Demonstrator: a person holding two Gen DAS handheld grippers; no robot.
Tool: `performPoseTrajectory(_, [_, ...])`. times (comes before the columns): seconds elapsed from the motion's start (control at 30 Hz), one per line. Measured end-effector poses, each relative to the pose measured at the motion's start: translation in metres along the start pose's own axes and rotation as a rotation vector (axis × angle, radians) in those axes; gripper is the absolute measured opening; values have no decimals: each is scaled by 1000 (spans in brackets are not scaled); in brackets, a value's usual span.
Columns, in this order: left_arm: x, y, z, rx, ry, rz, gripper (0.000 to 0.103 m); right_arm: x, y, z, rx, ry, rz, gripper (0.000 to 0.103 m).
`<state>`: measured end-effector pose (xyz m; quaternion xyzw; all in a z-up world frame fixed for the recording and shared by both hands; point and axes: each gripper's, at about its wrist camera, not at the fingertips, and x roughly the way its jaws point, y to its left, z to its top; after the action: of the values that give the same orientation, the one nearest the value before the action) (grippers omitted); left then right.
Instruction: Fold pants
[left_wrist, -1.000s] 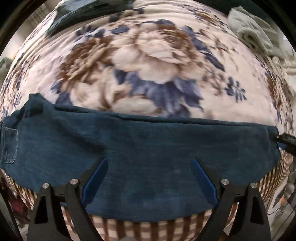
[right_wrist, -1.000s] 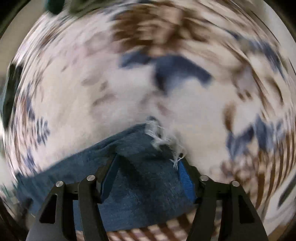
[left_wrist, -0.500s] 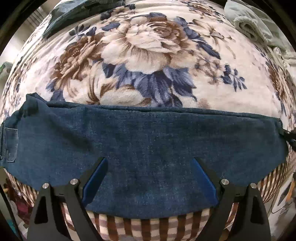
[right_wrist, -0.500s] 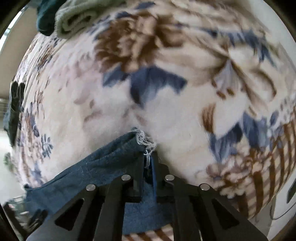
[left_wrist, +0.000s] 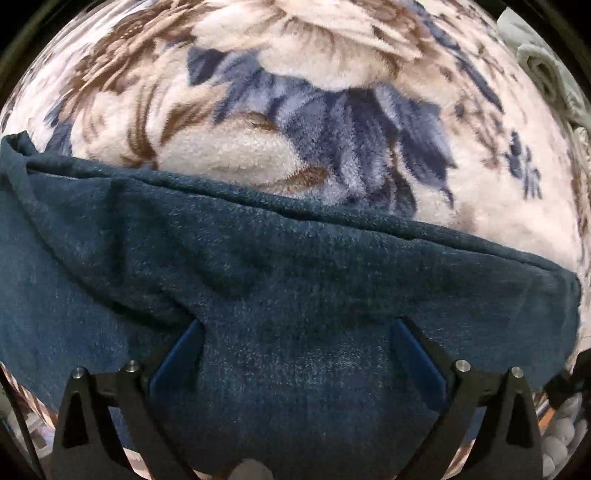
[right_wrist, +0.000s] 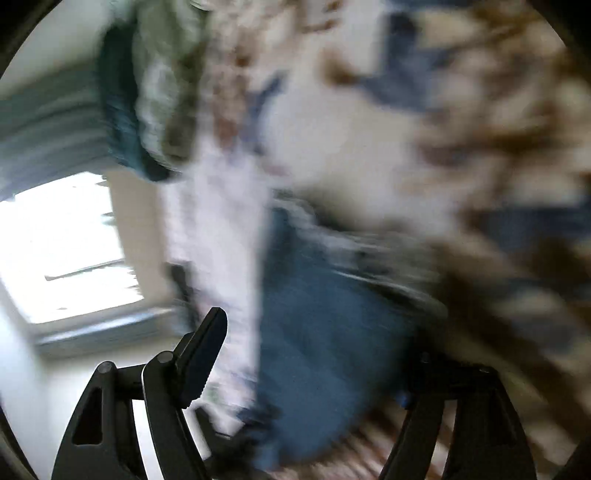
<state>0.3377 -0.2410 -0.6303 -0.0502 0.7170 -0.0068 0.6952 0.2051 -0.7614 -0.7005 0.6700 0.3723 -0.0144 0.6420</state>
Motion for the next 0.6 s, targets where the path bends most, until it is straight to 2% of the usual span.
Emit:
performPoseTrajectory(0.07, [2,0,2,-11,9,6,103,24,0,-1,-35,-5,-51,78])
performPoseTrajectory(0.13, [0,1,5,-18,33,3,103,33,-3,-3,-18,-56,-56,72])
performPoseTrajectory(0.17, [-4,3,10,-30,34,-12,103,33,0,-5,-21,-71,-88,30])
performPoseTrajectory(0.2, [-9,3,21,-48,30,-36,103,34,4,-7,-35,-77,-135,10])
performPoseTrajectory(0.27, [-23,19,21,-86,23,-60,103,15,11,-15,-43,-107,-189,10])
performPoseTrajectory(0.33, [-44,42,19,-111,-1,-28,103,4,29,-24,-71,-145,-222,8])
performPoseTrajectory(0.37, [-53,52,18,-124,-17,-22,103,-17,37,-30,-82,-176,-220,7])
performPoseTrajectory(0.43, [-75,84,14,-157,-61,5,103,-29,56,-43,-99,-196,-210,7])
performPoseTrajectory(0.53, [-104,134,9,-198,-112,46,103,-31,90,-67,-190,-192,-261,7])
performPoseTrajectory(0.6, [-119,171,4,-234,-130,56,103,-13,126,-90,-270,-175,-300,7])
